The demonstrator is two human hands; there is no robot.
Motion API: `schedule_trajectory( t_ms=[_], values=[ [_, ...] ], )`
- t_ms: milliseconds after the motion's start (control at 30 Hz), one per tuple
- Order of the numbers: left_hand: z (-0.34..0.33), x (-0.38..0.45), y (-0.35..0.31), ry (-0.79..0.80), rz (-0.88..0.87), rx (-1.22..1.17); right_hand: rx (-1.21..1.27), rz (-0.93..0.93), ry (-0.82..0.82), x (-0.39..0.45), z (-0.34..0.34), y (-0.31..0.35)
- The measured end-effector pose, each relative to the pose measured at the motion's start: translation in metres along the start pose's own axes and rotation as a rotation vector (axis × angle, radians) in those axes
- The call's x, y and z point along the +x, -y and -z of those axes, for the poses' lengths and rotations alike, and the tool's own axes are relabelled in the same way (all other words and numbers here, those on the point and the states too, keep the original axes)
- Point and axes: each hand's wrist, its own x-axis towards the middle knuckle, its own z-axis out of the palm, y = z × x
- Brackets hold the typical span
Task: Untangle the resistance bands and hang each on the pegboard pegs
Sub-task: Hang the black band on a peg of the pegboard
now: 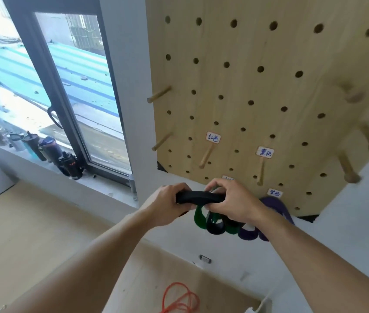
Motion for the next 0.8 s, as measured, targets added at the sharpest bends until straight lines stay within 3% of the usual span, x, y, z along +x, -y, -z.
schedule_trajectory(
  t_ms=[167, 400, 533, 800],
  values=[
    [0.021, 0.038, 0.01, -0.025, -0.086, -0.005, -0.045, -0.032, -0.089, 0.028, 0.012, 0.021],
    [0.035, 0.089, 0.017, 0.086, -0.219, -0.026, -0.023, -0.119, -0.195, 0.042, 0.026, 0.03],
    [0.027, 0.107, -0.006, 0.151, -0.305, -0.033, -0.002, -0.178, -0.259, 0.027, 0.044, 0.021],
    [-0.002, 0.138, -0.076, 0.219, -0.429, 0.073, -0.099, -0.276, -0.225, -0.002, 0.115, -0.007]
  ],
)
